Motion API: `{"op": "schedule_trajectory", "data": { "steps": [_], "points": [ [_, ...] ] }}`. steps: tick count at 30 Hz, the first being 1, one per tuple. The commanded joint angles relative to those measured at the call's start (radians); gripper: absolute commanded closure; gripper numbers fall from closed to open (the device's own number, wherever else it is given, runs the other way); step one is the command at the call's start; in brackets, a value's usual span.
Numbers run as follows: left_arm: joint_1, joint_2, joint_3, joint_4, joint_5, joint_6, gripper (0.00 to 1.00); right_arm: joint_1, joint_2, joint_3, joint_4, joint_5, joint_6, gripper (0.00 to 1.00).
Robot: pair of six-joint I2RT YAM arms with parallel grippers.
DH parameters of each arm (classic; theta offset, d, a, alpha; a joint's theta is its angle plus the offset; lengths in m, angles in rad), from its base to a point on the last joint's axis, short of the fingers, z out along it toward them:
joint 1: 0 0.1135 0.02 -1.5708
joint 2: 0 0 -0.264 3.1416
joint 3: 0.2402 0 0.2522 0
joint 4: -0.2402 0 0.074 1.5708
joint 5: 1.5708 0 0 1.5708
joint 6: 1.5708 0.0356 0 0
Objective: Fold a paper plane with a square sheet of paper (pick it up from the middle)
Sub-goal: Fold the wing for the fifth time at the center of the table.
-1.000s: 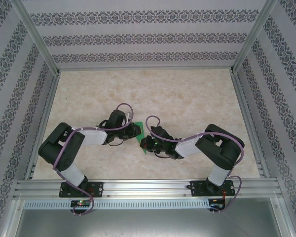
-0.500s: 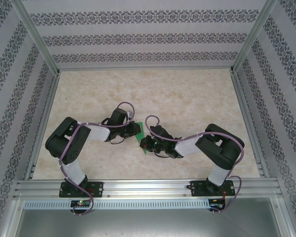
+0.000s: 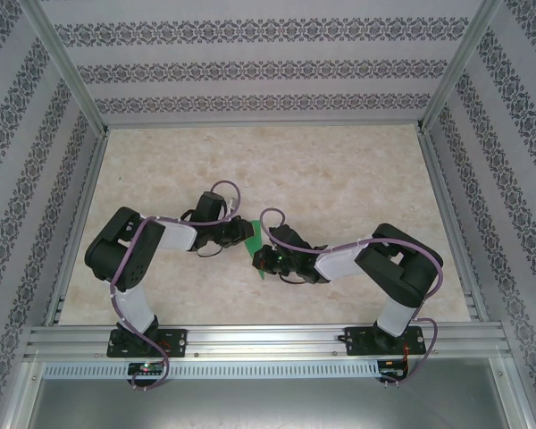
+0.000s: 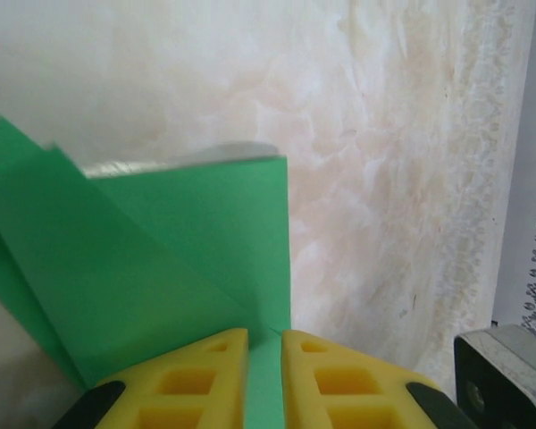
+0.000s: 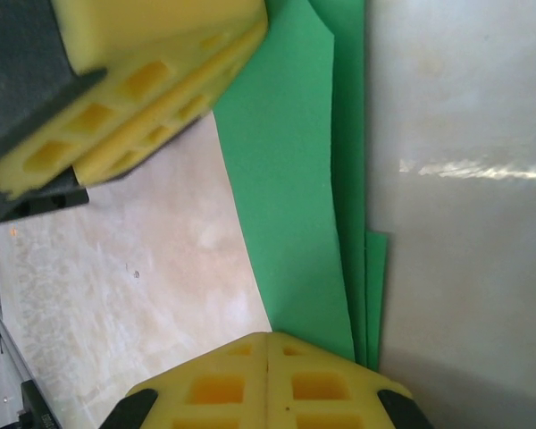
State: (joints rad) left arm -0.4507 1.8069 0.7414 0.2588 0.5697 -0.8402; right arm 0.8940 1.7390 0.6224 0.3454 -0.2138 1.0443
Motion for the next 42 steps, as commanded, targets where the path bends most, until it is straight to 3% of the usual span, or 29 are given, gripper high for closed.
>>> {"op": "schedule_trajectory", "data": {
  "steps": [1,24,35,42],
  "points": [
    [0.052,0.025,0.039,-0.038,-0.083,0.07,0.81,0.003,0.05,-0.049,-0.285,-0.02,-0.06,1.0],
    [0.139,0.067,0.18,-0.157,-0.036,0.147,0.77,-0.027,0.051,-0.041,-0.321,-0.058,-0.159,1.0],
    [0.148,-0.24,0.073,-0.249,-0.092,0.161,0.71,-0.081,0.053,0.017,-0.328,-0.105,-0.244,1.0],
    [0.097,-0.393,-0.066,-0.222,-0.074,0.099,0.72,-0.086,0.051,0.015,-0.298,-0.102,-0.239,1.0]
  ]
}}
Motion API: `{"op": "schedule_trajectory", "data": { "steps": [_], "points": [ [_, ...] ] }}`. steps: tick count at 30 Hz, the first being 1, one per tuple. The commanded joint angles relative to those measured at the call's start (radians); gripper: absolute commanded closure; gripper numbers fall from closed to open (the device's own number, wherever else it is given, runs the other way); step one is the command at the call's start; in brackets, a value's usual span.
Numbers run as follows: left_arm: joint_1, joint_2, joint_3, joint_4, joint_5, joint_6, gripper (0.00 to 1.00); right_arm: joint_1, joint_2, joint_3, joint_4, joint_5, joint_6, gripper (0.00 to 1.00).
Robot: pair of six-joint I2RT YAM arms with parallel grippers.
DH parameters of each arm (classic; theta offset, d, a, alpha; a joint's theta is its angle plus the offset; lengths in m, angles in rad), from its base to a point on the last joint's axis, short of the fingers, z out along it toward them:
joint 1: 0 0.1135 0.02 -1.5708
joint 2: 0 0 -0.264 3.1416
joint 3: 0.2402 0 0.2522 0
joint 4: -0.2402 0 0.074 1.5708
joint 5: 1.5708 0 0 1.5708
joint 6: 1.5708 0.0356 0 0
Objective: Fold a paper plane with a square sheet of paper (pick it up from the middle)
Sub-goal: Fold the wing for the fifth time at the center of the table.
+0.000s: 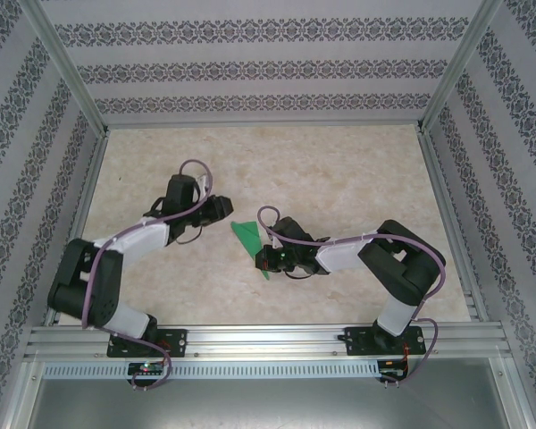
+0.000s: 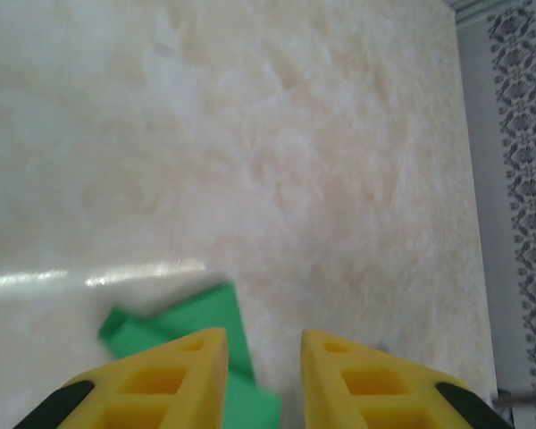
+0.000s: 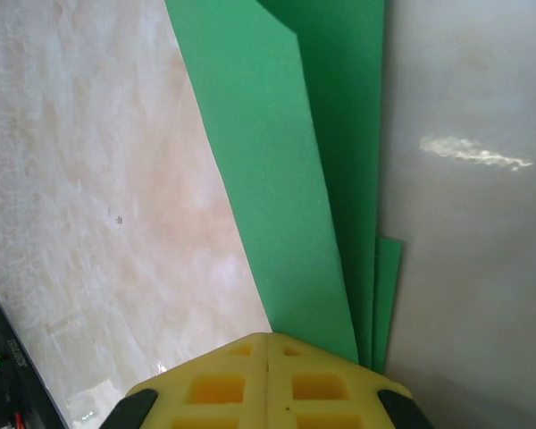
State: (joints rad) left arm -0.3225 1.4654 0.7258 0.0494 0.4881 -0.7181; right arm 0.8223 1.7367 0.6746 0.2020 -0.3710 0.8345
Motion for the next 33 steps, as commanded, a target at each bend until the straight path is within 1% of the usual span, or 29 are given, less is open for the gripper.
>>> {"op": "schedule_trajectory", "data": {
  "steps": [1,4,7,11,19,23,29,33],
  "points": [
    [-0.044,-0.06,-0.058,-0.017,0.006,-0.028,0.72,-0.014,0.056,-0.042,-0.138,0.054,-0.019,1.0],
    [-0.088,-0.078,-0.081,-0.009,-0.005,-0.037,0.72,-0.014,0.072,-0.051,-0.095,0.049,-0.001,1.0],
    [-0.125,-0.074,-0.095,0.014,-0.021,-0.059,0.72,-0.014,0.089,-0.032,-0.127,0.058,-0.01,1.0],
    [-0.163,-0.046,-0.081,0.032,-0.039,-0.075,0.73,-0.014,0.089,-0.029,-0.12,0.057,-0.018,1.0],
    [-0.18,0.02,-0.041,0.034,-0.052,-0.097,0.74,-0.011,0.094,-0.036,-0.098,0.073,-0.008,1.0],
    [-0.205,0.058,-0.018,0.041,-0.049,-0.106,0.75,-0.008,0.096,-0.044,-0.08,0.08,-0.003,1.0],
    [-0.227,0.127,-0.006,0.104,-0.046,-0.141,0.75,-0.008,0.092,-0.075,-0.037,0.07,0.018,1.0],
    [-0.234,0.2,0.015,0.133,-0.042,-0.144,0.75,-0.011,0.093,-0.087,-0.022,0.069,0.028,1.0]
  ]
}}
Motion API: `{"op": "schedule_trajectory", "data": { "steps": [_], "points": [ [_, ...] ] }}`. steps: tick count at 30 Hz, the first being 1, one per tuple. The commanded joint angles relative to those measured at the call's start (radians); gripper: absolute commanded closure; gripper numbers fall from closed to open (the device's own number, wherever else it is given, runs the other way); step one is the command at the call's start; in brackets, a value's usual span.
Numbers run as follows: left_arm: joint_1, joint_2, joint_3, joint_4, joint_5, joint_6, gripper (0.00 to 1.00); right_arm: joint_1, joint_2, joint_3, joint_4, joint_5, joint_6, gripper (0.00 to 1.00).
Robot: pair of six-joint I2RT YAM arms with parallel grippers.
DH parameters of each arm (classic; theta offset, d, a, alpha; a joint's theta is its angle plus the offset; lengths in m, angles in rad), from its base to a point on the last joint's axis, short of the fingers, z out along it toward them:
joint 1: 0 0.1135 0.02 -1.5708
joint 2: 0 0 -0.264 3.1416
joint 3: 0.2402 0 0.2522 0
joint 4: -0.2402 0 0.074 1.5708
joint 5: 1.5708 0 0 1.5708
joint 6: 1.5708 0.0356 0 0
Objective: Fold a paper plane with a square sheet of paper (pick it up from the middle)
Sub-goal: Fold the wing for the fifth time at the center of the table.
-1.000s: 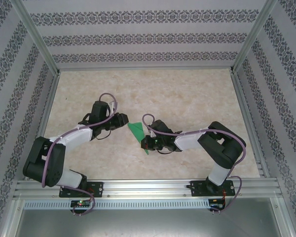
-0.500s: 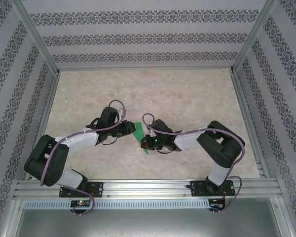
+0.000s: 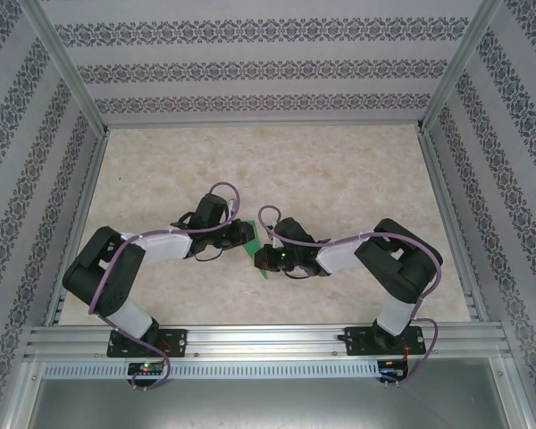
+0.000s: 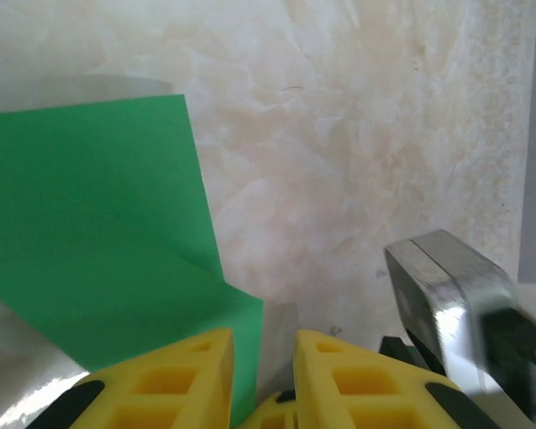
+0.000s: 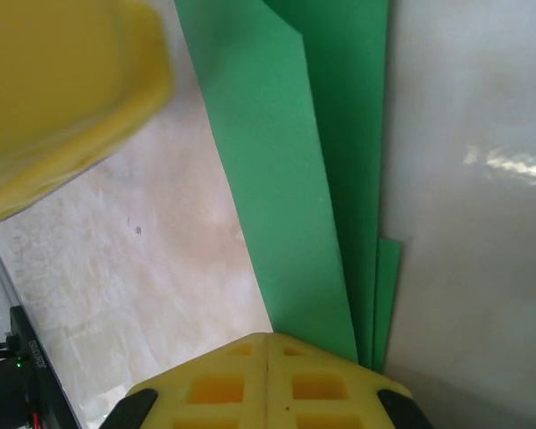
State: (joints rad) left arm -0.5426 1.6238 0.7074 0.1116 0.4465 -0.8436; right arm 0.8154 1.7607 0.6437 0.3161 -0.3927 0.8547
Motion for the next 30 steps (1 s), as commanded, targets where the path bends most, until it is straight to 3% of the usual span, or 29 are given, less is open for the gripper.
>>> {"op": "schedule_trajectory", "data": {
  "steps": [1,23,30],
  "points": [
    [-0.016,0.06,0.037,0.082,0.004,-0.02,0.75,-0.002,0.066,-0.059,-0.127,0.09,0.013,1.0],
    [-0.016,0.182,0.041,-0.016,-0.063,-0.008,0.8,-0.002,-0.133,-0.019,-0.176,0.034,0.021,0.98],
    [-0.016,0.174,0.056,-0.043,-0.064,0.005,0.8,0.006,-0.057,-0.031,-0.147,-0.024,0.029,0.98]
  ]
}}
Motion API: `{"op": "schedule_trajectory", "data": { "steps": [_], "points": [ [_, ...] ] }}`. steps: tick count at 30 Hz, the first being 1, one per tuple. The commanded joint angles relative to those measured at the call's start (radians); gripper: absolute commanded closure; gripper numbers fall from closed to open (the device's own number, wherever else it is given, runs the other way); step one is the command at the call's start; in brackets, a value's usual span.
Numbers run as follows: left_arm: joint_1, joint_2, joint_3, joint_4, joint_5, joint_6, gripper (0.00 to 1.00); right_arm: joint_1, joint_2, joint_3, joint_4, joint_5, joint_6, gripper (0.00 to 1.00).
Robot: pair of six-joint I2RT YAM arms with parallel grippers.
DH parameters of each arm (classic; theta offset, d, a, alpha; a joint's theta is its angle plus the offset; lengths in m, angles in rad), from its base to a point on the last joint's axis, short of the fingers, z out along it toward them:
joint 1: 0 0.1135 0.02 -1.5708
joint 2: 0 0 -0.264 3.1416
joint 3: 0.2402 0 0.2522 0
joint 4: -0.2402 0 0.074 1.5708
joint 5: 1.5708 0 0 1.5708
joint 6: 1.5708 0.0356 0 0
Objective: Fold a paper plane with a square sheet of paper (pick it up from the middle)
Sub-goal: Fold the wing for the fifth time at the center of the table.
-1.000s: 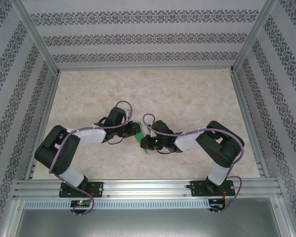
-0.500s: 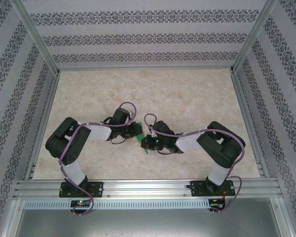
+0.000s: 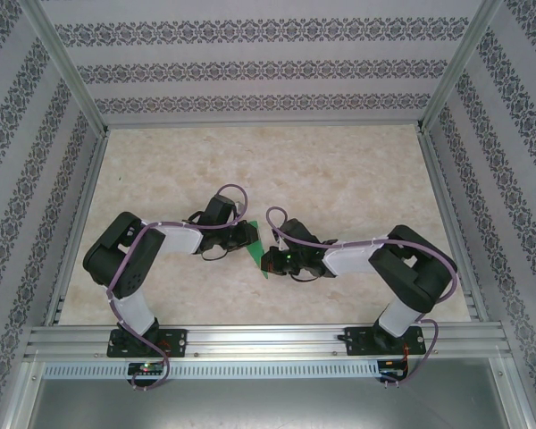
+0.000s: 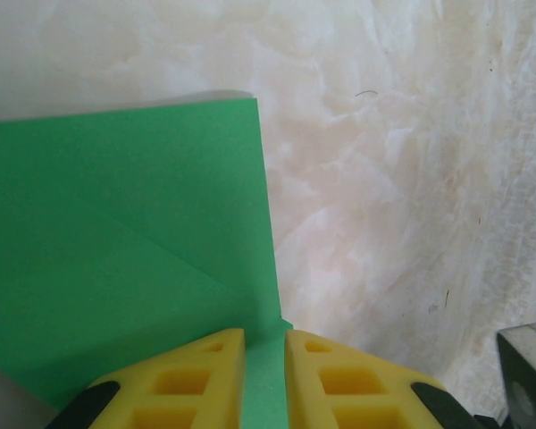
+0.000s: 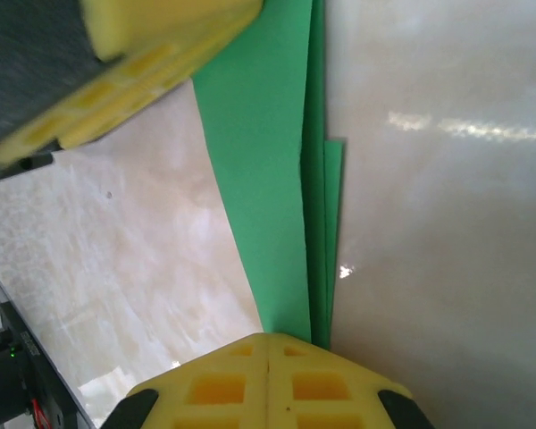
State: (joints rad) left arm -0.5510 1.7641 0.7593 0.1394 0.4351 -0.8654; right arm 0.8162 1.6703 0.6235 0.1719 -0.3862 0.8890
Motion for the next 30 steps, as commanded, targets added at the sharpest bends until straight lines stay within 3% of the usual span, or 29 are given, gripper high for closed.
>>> {"op": "schedule_trajectory", "data": {
  "steps": [1,14,24,30],
  "points": [
    [-0.009,0.033,0.005,-0.075,-0.056,0.027,0.8,0.01,0.037,-0.016,-0.015,-0.016,-0.007,0.98],
    [-0.006,0.037,0.003,-0.085,-0.07,0.027,0.8,0.061,-0.05,-0.136,-0.07,-0.02,-0.043,0.98],
    [-0.007,0.041,0.006,-0.081,-0.056,0.033,0.8,0.059,-0.16,-0.055,-0.23,0.041,-0.088,0.98],
    [-0.007,0.047,0.004,-0.071,-0.042,0.032,0.8,0.054,-0.157,0.019,-0.156,0.084,-0.045,0.97]
  ]
}}
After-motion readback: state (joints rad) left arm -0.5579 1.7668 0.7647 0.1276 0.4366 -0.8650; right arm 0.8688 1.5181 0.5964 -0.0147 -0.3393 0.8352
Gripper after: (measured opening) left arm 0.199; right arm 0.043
